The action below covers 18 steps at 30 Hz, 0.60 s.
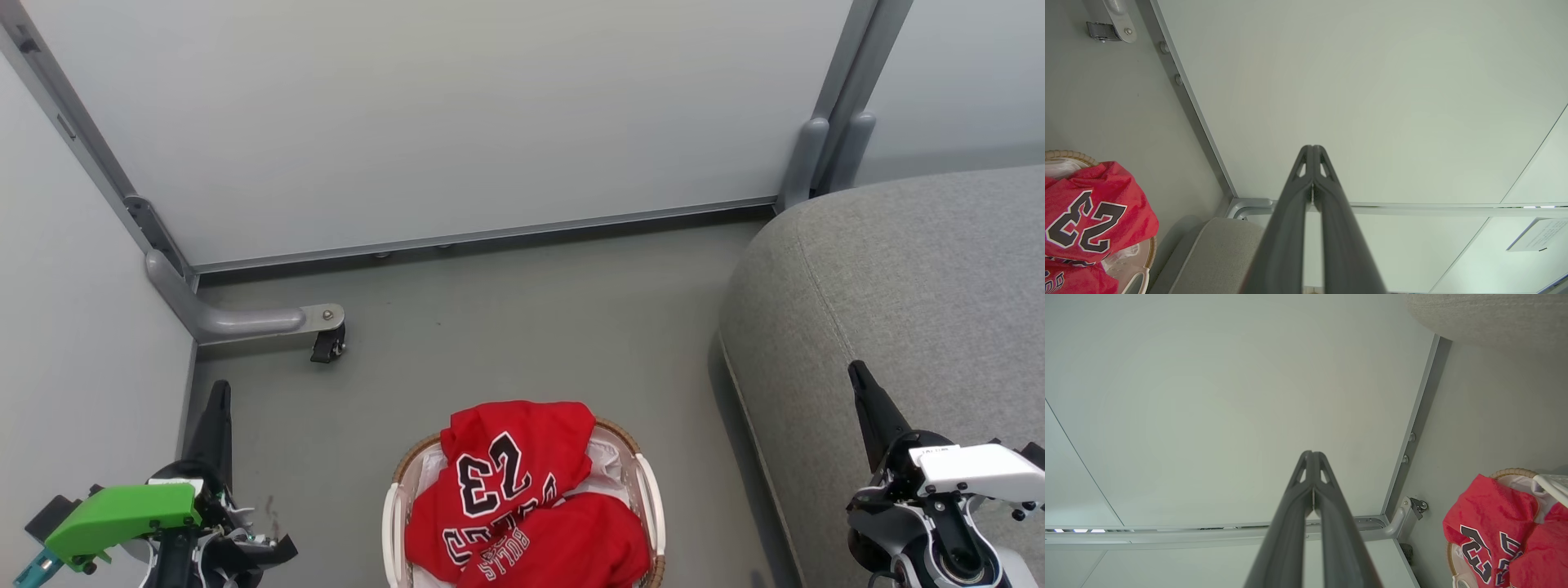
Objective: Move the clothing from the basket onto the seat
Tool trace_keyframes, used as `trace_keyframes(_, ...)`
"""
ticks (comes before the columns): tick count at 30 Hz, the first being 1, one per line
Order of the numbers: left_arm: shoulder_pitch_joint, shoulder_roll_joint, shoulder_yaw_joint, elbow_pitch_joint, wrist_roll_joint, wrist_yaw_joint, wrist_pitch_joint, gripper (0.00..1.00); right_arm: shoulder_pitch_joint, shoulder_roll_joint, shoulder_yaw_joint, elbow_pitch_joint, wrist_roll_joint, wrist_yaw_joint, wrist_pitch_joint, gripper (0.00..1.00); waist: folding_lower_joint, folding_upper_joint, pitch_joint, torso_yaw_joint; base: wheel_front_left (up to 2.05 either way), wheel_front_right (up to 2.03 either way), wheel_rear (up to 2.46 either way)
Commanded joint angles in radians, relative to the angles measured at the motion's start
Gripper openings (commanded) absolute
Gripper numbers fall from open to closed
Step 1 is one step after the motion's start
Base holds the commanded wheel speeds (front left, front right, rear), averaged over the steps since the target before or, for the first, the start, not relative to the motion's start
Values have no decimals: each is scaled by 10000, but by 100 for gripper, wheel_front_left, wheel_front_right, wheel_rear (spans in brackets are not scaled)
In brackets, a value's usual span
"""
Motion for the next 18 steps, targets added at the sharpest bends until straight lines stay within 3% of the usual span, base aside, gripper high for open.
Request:
trace_keyframes(1,-104,56,19,-11,-28,-41,36,0,108,-62,-13,-28,36,0,3,0,0,0,0,0,0,0,0)
trace_keyframes(18,-104,56,19,-11,-28,-41,36,0,108,-62,-13,-28,36,0,3,0,0,0,0,0,0,0,0)
